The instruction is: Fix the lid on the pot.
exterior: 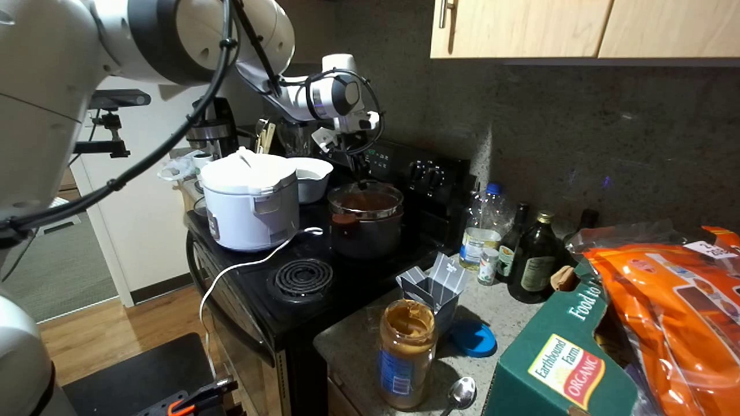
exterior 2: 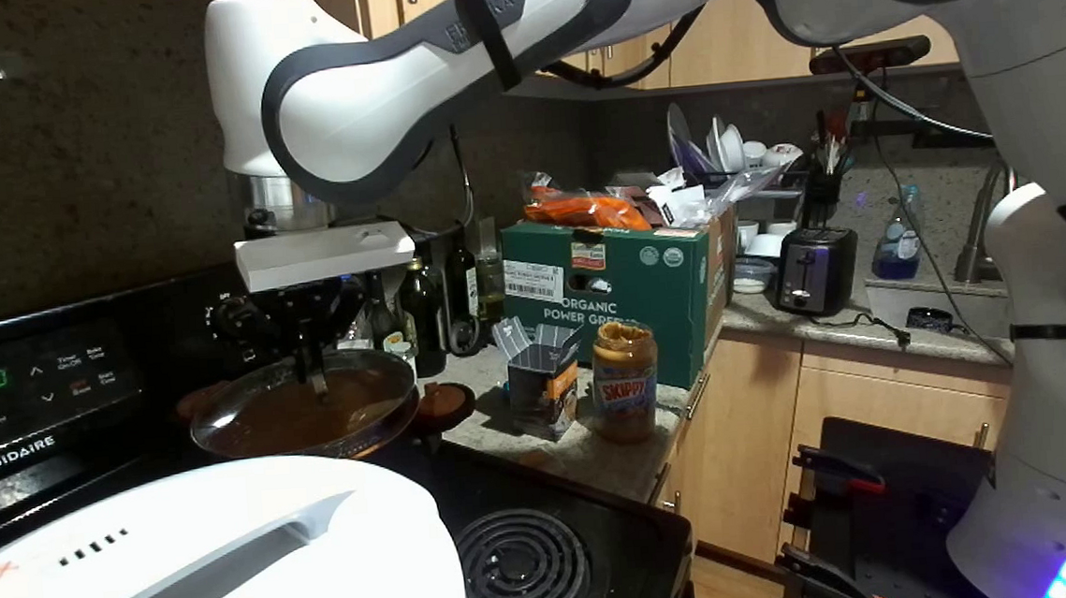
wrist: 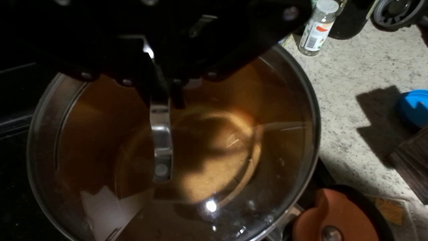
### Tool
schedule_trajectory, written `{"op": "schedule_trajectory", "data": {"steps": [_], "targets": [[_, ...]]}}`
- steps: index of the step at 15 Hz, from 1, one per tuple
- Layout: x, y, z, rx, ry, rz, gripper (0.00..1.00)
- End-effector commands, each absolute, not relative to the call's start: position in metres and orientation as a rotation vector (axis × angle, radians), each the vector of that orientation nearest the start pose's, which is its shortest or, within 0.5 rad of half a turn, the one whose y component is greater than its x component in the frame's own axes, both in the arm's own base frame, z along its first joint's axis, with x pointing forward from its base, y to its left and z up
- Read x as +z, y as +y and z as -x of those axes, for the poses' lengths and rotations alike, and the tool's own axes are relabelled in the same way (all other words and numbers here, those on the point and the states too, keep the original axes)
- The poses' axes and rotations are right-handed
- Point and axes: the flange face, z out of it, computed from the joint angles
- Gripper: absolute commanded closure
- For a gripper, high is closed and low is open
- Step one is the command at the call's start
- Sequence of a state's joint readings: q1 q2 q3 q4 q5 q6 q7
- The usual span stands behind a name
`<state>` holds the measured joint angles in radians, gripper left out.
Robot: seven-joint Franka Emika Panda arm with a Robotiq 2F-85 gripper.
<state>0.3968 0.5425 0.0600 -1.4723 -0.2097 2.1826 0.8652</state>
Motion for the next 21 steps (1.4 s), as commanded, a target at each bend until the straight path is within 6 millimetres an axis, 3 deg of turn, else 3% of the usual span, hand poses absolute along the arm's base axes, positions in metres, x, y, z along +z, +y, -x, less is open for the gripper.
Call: {"op": "schedule_trajectory", "data": {"steps": [1, 21], "targets": [[0.3857, 0.3029, -0.6537, -0.312, 0.491, 3.093, 0.93], [0.3897, 0.2978, -0.6475, -0.289, 0.570, 3.088, 0.93]]}}
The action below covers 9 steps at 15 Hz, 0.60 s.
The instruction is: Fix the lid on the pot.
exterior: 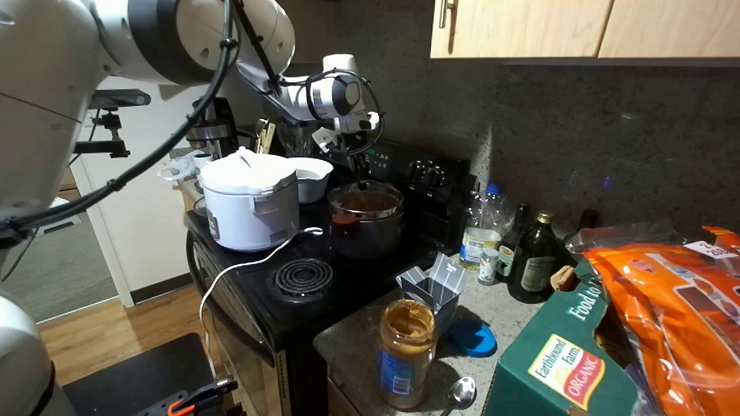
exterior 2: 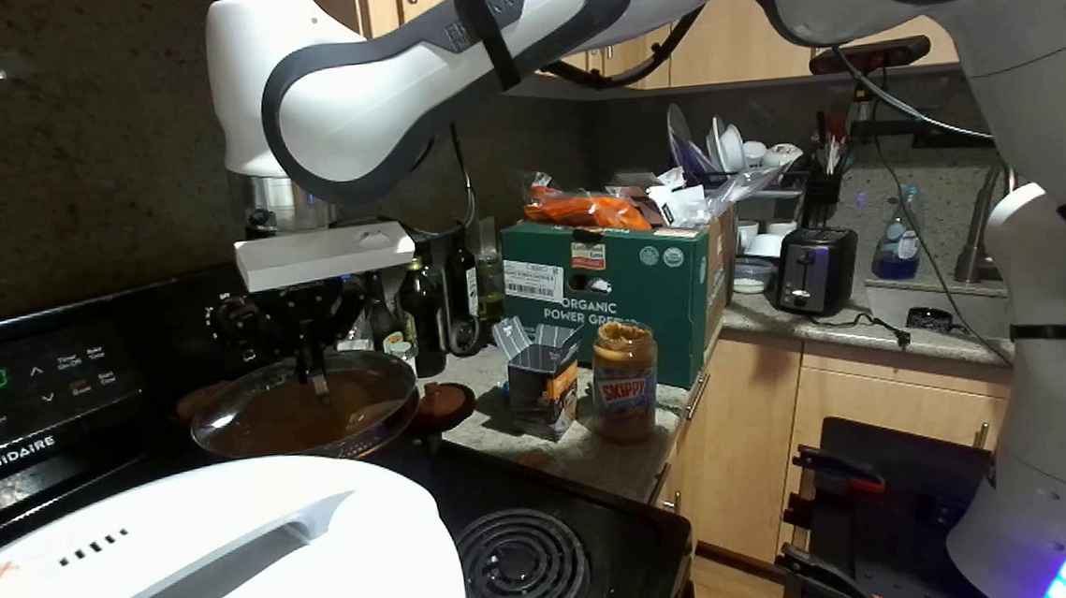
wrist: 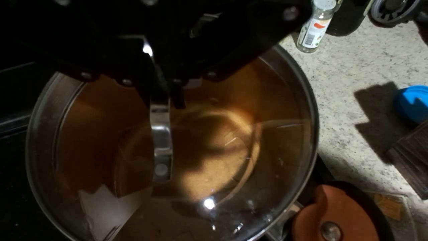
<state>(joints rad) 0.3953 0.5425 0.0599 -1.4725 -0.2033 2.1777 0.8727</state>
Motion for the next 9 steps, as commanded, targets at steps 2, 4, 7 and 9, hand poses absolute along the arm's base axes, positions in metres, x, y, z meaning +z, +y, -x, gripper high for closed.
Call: {"op": "schedule_trajectory", "data": {"steps": [2, 4, 7, 9], "targets": [[0.3904, 0.2973, -0.6468, -0.272, 0.585, 3.084, 0.93], [0.3911, 0.2964, -0.6467, -0.253, 0.601, 3.077, 0.93], [0.3906, 0.2934, -0.6482, -0.236, 0.618, 3.073, 0.93], [0.3896, 0.2920, -0.6491, -0.229, 0.637, 3.074, 0.93]]}}
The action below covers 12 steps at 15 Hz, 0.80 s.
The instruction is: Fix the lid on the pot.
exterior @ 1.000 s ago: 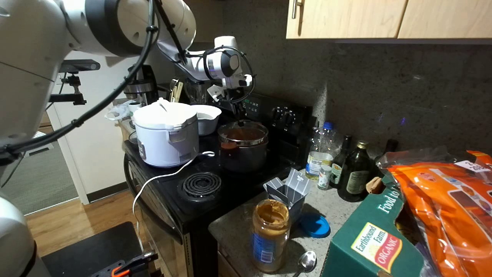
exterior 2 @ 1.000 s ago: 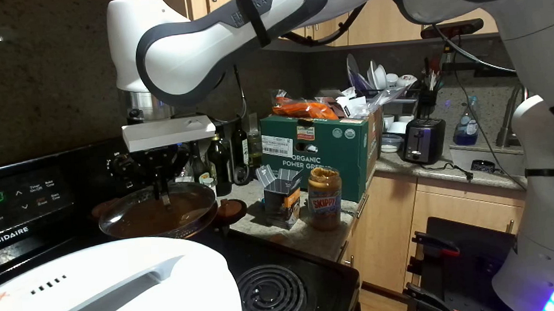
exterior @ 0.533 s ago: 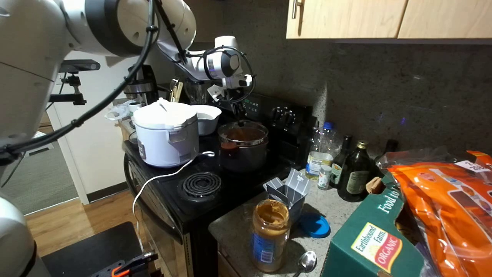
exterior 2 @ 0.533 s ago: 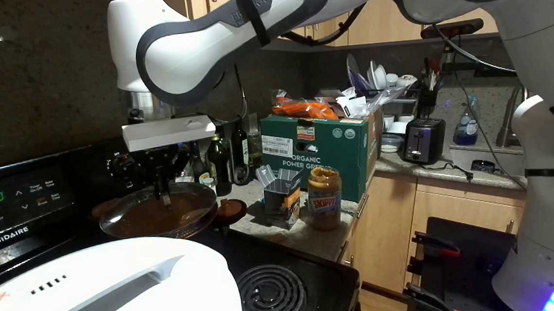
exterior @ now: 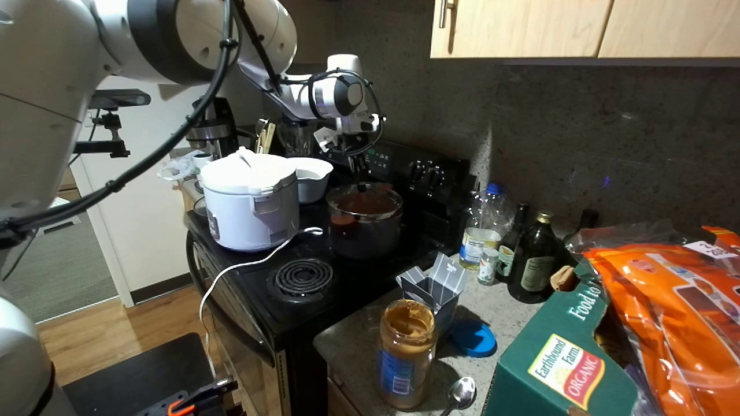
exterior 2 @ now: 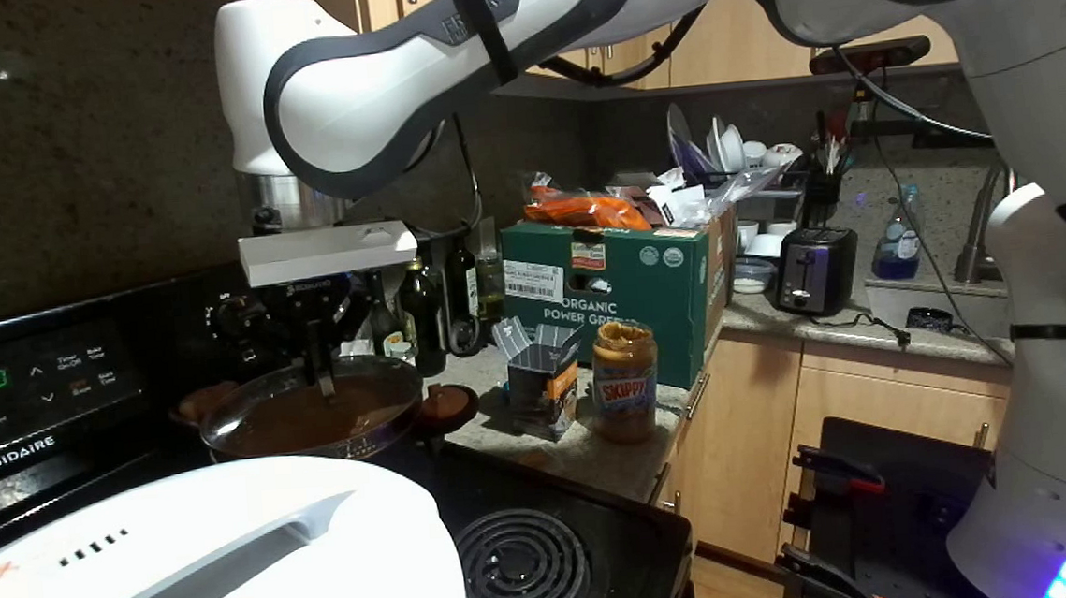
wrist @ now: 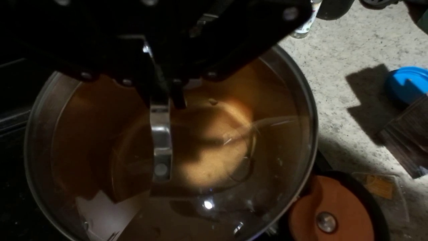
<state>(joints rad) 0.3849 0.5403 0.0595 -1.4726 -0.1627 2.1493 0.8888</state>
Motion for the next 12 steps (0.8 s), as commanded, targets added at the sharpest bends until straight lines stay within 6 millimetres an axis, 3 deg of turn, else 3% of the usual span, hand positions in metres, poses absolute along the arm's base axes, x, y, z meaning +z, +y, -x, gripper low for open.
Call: {"op": "schedule_trajectory", "data": {"steps": [1, 12], "targets": [[0.389, 0.291, -0.650, -0.225, 0.642, 3.076, 0.93], [0.371, 0.297, -0.660, -0.244, 0.629, 3.131, 0.93]]}}
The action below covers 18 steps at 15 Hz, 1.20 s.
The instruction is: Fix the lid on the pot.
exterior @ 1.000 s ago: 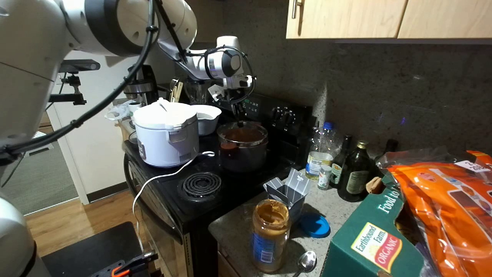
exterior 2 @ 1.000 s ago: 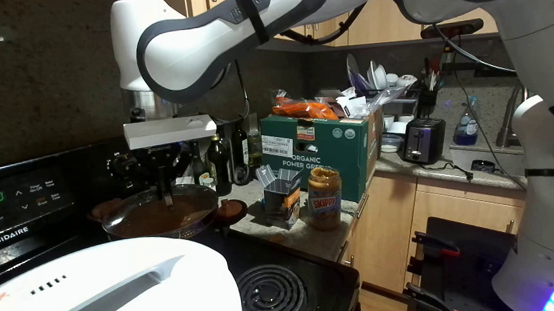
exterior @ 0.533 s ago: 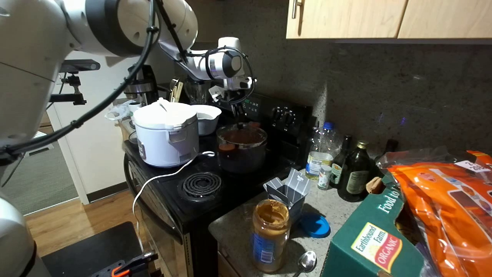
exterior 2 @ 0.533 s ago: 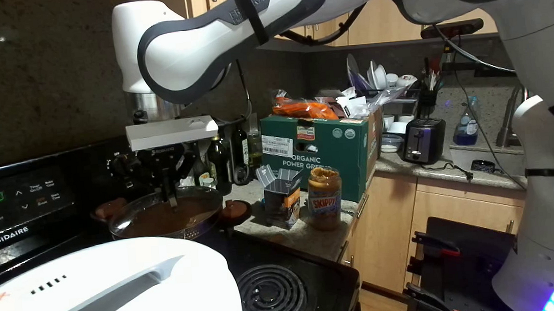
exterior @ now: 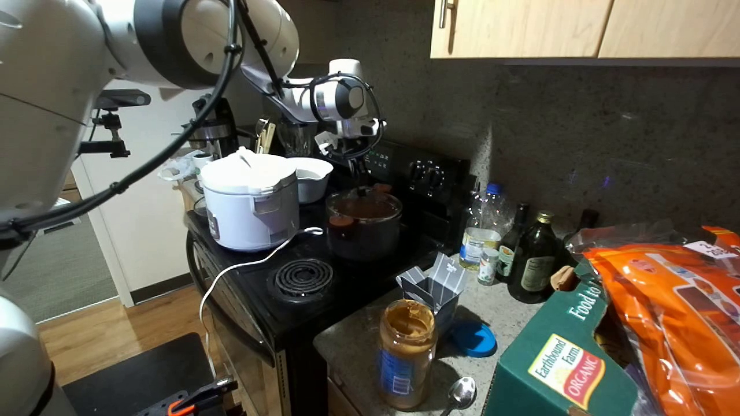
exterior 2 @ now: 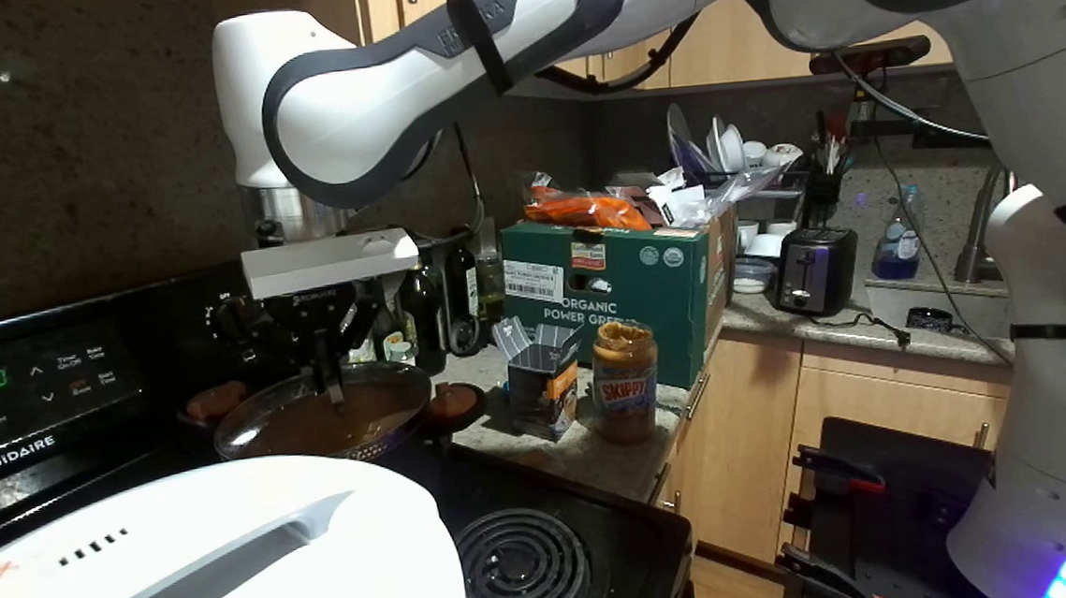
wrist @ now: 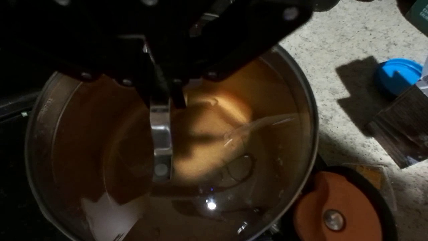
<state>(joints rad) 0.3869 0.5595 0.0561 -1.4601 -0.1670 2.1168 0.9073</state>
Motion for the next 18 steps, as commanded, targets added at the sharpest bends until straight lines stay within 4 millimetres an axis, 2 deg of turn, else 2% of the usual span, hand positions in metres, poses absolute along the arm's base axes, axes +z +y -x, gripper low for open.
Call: {"op": "schedule_trajectory", "data": {"steps": [1, 7, 9, 12, 16, 17, 18], "targets": [[0.369, 0.298, -0.660, -0.242, 0.621, 3.136, 0.93], [0.363, 0.299, -0.661, -0.214, 0.607, 3.139, 0.93], [0.368, 0.301, -0.659, -0.216, 0.600, 3.140, 0.58], [0.381, 0.305, -0.659, -0.237, 0.578, 3.143, 0.38], [0.417, 0.315, -0.653, -0.270, 0.531, 3.159, 0.07], [0.426, 0.318, -0.651, -0.274, 0.515, 3.162, 0.01], [0.435, 0.320, -0.648, -0.270, 0.515, 3.166, 0.00]]}}
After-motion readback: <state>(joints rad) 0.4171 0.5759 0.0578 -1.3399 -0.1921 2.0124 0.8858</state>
